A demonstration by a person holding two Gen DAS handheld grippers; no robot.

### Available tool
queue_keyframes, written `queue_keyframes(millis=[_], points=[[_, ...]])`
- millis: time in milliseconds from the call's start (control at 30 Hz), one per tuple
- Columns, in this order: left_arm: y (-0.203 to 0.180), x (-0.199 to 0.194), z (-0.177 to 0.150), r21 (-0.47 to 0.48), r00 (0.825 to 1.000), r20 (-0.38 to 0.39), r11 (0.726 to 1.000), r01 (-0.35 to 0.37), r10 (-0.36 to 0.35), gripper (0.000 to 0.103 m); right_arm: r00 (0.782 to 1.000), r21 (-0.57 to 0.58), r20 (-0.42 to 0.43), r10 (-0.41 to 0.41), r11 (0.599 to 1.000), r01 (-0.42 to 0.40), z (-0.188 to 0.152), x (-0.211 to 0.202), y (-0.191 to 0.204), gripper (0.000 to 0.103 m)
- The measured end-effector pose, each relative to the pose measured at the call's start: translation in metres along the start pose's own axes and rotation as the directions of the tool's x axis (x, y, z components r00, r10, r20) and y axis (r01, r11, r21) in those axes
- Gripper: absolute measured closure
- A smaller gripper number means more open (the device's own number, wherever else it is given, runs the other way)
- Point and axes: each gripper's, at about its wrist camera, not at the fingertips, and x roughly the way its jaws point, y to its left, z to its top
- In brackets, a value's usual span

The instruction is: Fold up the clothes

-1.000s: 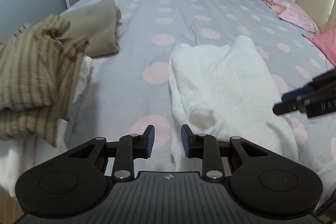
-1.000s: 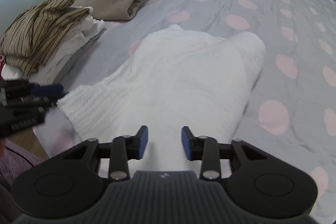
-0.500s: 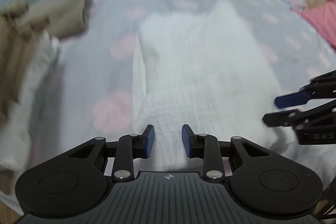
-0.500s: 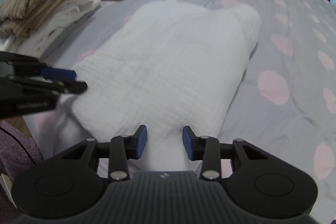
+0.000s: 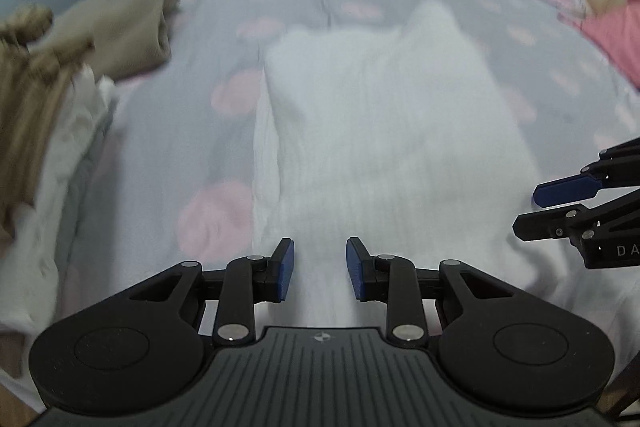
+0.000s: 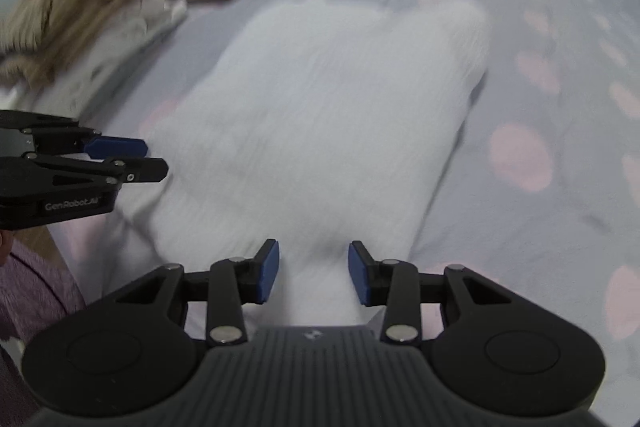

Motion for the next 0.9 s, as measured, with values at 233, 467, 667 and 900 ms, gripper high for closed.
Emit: queue_keyframes(millis=[233,467,667,900], points=[[0.014,0.025,0.058,-0.064,0.998,0.052,0.997,0.046,-0.042,0.076,0.996,0.115,0.081,-0.033,0.993,0.024,0.034,0.0,-0.036,0.065],[0.054,0.069,0.102,-0.2,0.995,0.067,0.976,0.081,-0.069,0.07,0.991,0.179,0.119,-0.058,0.983,0.036,0.066,0.015,-0.058,0.065],[0.071,0.103,0.121,-0.233,0.991,0.105,0.967,0.104,-0.082,0.064,0.986,0.183,0.164,-0.04,0.983,0.01,0.082,0.024,-0.063,0.065],[0.066,0.128,0.125,-0.213,0.994,0.088,0.973,0.085,-0.067,0.098,0.991,0.157,0.13,-0.028,0.988,0.007,0.105,0.061,-0.061,0.066]])
